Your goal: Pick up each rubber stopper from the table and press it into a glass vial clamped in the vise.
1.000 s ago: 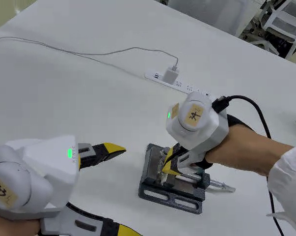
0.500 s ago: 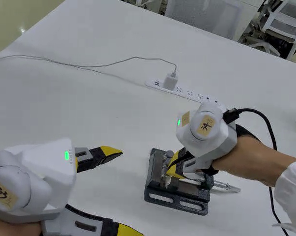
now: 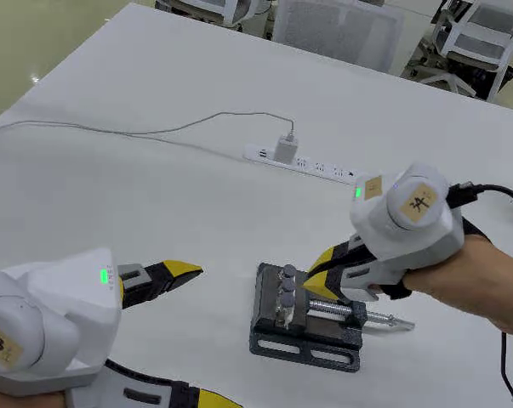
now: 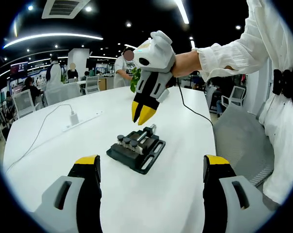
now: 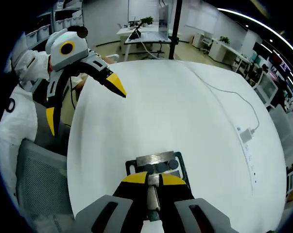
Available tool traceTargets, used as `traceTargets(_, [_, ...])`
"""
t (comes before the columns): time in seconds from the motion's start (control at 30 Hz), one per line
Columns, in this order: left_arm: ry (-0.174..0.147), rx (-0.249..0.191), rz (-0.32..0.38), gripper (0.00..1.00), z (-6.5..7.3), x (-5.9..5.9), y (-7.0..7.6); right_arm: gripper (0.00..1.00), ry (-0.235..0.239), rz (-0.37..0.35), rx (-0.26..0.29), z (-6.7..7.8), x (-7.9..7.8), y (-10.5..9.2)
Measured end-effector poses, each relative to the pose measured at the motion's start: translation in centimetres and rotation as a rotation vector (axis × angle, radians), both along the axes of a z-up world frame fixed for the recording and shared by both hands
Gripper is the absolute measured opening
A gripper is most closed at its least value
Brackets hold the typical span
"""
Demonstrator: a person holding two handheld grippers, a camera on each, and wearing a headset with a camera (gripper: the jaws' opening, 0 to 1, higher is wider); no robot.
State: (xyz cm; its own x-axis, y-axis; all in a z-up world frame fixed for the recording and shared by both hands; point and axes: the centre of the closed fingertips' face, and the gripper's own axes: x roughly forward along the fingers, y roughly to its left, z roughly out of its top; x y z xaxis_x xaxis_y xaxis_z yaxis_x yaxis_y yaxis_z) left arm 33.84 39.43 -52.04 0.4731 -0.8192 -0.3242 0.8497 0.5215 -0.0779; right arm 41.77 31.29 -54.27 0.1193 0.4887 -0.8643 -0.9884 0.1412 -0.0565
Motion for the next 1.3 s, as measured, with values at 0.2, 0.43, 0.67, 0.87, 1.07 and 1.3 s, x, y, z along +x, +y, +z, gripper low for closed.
traceTargets(0.2, [0.002, 0.012, 0.002, 0.86, 0.1, 0.0, 0.0, 0.08, -0.009, -0.083, 0.065, 0.3, -0.9, -2.2])
traceTargets(0.43, [0.009, 0.032, 0.002, 0.87, -0.2, -0.1, -0.1, 0.11, -0.010, -0.174, 0.121, 0.0, -1.9, -5.1])
traceTargets(0.67, [0.014, 0.046, 0.003, 0.88, -0.5, -0.1, -0.3, 0.16, -0.019, -0.248, 0.164, -0.3, -2.4, -7.5])
traceTargets(0.87, [0.016, 0.057, 0.005, 0.89, -0.8, 0.1, -0.2, 0.19, -0.021, -0.295, 0.203, -0.5, -2.9, -8.5])
traceTargets(1.07, [0.017, 0.072, 0.003, 0.90, -1.2, 0.1, -0.2, 0.23, -0.028, -0.335, 0.245, -0.8, -3.3, -9.2])
traceTargets(1.3, [0.028, 0.081, 0.012, 0.92, -1.7, -0.1, 0.2, 0.28, -0.032, -0.372, 0.275, -1.3, -3.7, -10.1])
